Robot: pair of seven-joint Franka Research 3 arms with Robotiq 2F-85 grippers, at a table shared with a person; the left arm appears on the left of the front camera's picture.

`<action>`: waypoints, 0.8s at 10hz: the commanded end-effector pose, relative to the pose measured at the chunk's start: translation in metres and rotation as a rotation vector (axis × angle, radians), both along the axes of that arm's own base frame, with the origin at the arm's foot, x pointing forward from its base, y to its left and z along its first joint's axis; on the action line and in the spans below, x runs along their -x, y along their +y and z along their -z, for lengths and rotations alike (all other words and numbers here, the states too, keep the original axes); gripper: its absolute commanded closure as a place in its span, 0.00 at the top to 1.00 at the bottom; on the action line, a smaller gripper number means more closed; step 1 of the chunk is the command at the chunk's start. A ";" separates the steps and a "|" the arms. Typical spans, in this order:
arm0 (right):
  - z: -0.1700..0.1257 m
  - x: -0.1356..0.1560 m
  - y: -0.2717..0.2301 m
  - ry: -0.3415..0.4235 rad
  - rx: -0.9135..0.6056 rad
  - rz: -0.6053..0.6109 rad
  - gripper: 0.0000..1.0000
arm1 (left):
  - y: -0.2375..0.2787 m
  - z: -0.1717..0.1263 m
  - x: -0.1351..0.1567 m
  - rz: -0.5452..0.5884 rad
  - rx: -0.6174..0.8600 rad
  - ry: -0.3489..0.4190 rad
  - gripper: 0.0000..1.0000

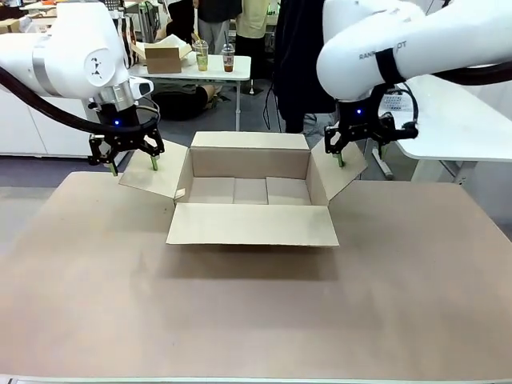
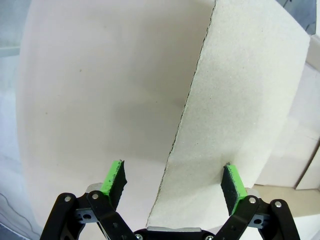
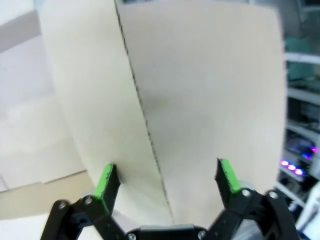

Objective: Pack the gift set into the box.
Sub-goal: Place both hands on the side flaps of the Package Box and spread them outward.

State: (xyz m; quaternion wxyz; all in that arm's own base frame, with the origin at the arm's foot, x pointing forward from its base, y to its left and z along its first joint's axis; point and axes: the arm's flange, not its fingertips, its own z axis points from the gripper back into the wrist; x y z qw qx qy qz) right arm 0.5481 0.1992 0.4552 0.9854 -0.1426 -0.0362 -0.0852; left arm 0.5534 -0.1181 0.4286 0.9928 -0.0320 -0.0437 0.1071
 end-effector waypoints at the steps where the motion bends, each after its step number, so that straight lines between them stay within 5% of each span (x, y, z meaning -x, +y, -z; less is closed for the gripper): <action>1: 0.017 0.021 -0.034 -0.022 -0.137 0.012 1.00 | -0.001 -0.002 0.001 -0.016 -0.019 0.003 1.00; 3: 0.034 0.029 -0.065 -0.079 -0.248 0.019 1.00 | -0.001 -0.002 0.001 -0.016 -0.019 0.003 1.00; 4: 0.038 0.032 -0.069 -0.171 -0.279 -0.045 1.00 | -0.001 -0.002 0.001 -0.016 -0.019 0.003 1.00; 5: 0.027 0.014 -0.047 -0.050 -0.164 0.054 1.00 | -0.001 -0.002 0.001 -0.016 -0.019 0.003 1.00; 8: 0.027 0.014 -0.047 -0.050 -0.164 0.054 1.00 | -0.001 -0.002 0.001 -0.016 -0.019 0.003 1.00</action>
